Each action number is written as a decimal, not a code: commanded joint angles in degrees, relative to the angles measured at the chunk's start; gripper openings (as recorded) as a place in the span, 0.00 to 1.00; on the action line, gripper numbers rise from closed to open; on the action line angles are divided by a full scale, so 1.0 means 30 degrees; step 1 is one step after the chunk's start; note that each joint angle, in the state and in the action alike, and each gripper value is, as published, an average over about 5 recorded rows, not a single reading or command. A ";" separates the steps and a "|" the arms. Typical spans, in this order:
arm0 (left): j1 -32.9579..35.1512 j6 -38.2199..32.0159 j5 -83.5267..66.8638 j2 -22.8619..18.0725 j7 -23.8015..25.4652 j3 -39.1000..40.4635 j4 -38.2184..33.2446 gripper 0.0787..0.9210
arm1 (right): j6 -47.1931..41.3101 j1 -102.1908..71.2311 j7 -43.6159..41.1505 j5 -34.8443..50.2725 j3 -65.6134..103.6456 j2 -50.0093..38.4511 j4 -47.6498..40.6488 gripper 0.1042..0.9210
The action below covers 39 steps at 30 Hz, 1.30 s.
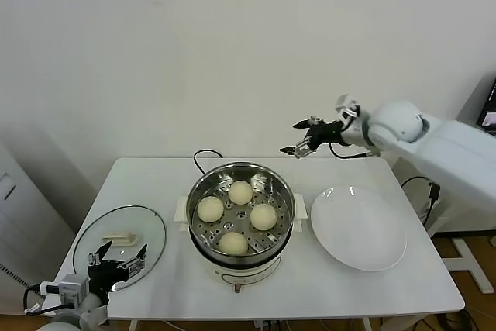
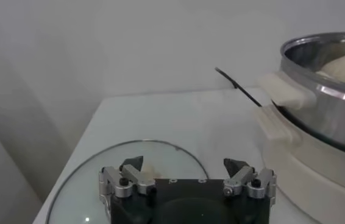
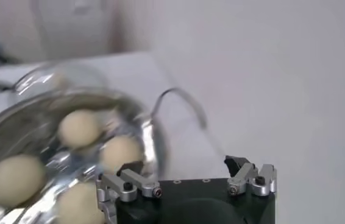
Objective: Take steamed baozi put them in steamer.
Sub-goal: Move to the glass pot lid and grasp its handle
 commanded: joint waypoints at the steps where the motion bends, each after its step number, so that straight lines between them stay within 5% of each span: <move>1: -0.0155 -0.0163 0.0056 0.0009 -0.0014 -0.0073 -0.0018 0.88 | 0.5102 -1.4139 0.6384 -0.1017 1.4284 -0.0466 0.0209 0.88; 17: -0.0353 -0.2000 0.3604 0.0301 0.0532 -0.0400 0.0519 0.88 | 0.6268 -2.5321 0.5892 -0.7662 2.5874 0.7150 0.1325 0.88; 39: -0.0934 -1.0337 2.8516 -0.1100 0.0533 -0.0442 0.7791 0.88 | 0.7256 -2.8981 0.3314 -1.1442 3.0228 1.1974 0.0731 0.88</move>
